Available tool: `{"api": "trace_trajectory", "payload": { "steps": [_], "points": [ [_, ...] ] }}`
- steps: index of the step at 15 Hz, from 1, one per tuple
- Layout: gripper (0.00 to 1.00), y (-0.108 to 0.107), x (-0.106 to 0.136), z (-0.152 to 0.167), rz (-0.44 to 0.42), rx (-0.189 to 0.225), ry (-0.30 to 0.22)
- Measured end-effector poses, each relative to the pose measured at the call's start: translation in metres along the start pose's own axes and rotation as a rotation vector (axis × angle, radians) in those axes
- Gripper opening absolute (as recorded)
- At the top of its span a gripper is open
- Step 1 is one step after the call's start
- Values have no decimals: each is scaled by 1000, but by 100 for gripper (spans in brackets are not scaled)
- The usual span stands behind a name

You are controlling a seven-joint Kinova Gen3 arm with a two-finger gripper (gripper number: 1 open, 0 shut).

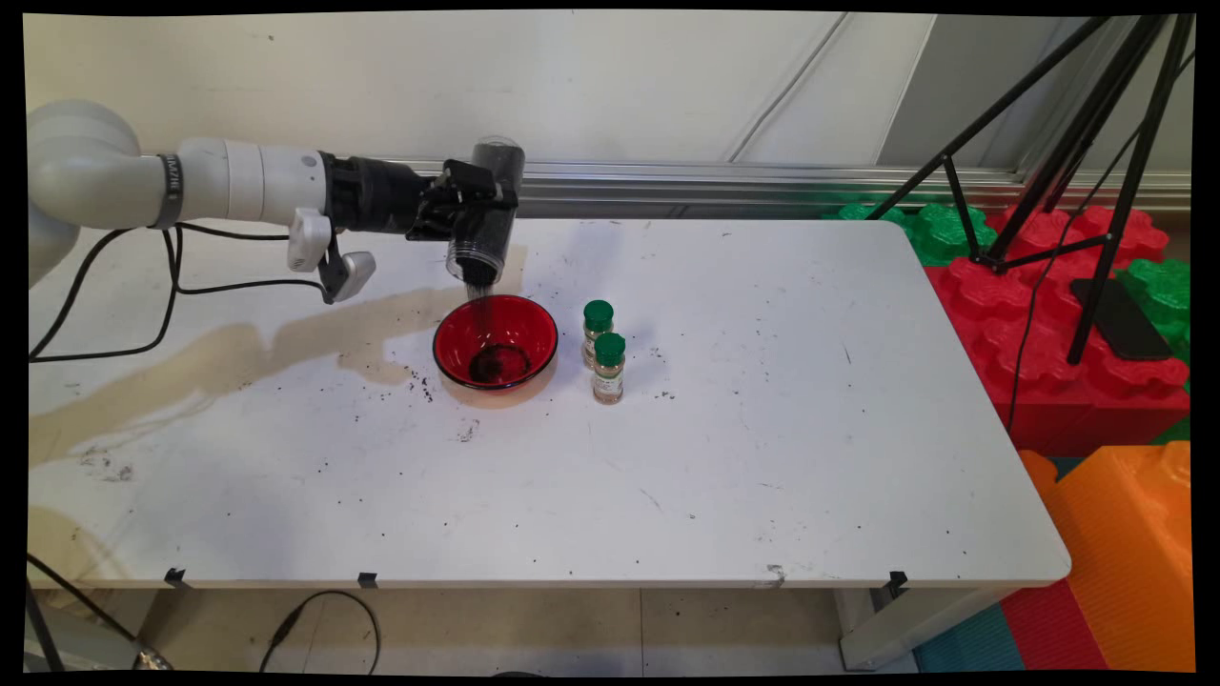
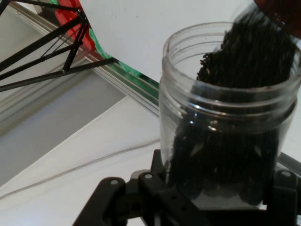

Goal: Pour the black seasoning powder in the red bowl

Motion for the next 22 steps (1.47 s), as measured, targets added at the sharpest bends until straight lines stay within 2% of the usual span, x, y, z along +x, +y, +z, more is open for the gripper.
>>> {"api": "trace_trajectory", "payload": {
  "steps": [22],
  "points": [
    [0,-2,1,-3,29,6,-4]
  ]
}}
